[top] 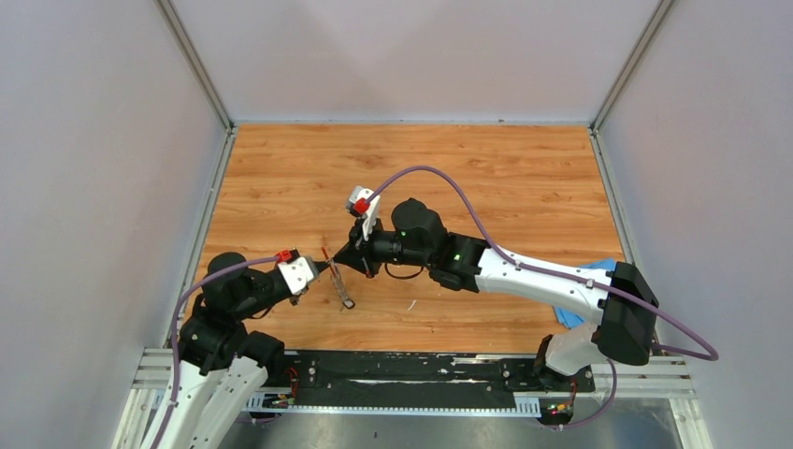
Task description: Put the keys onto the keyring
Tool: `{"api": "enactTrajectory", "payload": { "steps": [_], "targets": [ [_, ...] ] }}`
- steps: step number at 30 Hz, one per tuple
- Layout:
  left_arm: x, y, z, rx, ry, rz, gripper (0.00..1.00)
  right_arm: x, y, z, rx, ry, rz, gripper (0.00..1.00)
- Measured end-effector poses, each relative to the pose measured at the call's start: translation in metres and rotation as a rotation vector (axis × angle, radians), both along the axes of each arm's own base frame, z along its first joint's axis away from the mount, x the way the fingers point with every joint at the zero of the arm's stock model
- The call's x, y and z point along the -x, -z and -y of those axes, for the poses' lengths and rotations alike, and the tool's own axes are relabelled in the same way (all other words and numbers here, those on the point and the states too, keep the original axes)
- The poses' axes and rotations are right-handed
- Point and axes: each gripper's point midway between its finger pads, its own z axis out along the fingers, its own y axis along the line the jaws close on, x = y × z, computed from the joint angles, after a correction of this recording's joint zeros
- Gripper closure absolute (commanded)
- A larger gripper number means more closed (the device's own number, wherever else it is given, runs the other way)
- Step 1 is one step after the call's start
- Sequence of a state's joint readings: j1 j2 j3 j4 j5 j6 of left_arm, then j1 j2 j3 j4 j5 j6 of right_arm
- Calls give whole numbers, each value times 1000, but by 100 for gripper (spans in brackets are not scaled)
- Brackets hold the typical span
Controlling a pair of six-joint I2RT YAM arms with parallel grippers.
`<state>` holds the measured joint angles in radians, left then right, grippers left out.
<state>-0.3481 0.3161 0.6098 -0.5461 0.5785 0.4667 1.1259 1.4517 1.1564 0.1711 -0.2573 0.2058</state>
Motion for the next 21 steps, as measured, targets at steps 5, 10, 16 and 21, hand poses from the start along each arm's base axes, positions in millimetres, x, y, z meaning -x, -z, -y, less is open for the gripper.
{"api": "enactTrajectory", "payload": {
  "steps": [5, 10, 16, 21],
  "targets": [
    [1, -1, 0, 0, 1, 12, 100, -1, 0, 0, 0, 8, -3, 100],
    [2, -3, -1, 3, 1, 22, 100, -2, 1, 1, 2, 16, -5, 100],
    [2, -3, -1, 11, 4, 42, 100, -2, 2, 1, 7, 18, -7, 100],
    [3, -5, 0, 21, 6, 67, 100, -2, 2, 1, 6, 18, -7, 100]
  ]
}}
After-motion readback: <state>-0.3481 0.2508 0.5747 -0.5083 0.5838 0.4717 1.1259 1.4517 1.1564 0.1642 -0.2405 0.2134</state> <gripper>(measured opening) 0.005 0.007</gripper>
